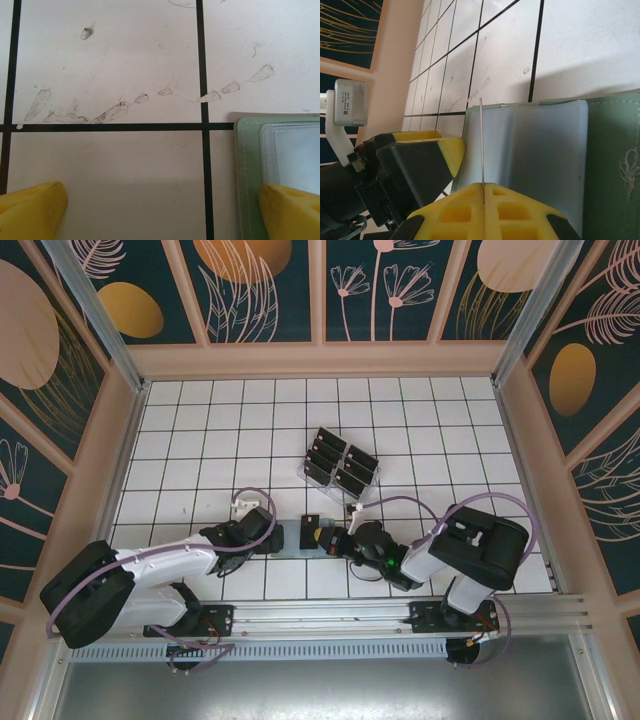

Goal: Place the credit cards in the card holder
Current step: Insert the credit card into the card slot.

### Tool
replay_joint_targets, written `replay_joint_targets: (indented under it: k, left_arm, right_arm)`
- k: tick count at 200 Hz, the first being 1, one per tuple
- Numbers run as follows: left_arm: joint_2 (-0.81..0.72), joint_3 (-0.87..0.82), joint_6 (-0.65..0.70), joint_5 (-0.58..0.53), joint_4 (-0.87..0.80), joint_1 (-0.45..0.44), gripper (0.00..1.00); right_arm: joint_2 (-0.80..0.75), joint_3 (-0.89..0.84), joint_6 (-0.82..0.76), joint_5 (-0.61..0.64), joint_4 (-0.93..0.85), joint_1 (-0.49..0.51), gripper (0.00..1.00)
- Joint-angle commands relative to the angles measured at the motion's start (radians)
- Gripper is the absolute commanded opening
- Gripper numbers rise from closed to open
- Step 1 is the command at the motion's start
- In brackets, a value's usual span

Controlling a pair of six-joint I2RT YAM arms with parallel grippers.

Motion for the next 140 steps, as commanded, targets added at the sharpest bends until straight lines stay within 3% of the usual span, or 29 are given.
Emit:
replay_joint_targets:
  k: [1,140]
  left_arm:
    - [-0.011,-0.030,-0.029,0.004,-0.050,-0.003,0.99]
    - [-0.022,-0.011,-0.021,0.009,-0.060,-0.003,0.98]
  right_arm:
    - [0.041,-0.012,0.022,0.007,0.102,0.010,0.00]
    - [0.147,0.015,0.058,-0.038,0.185,0.011,0.00]
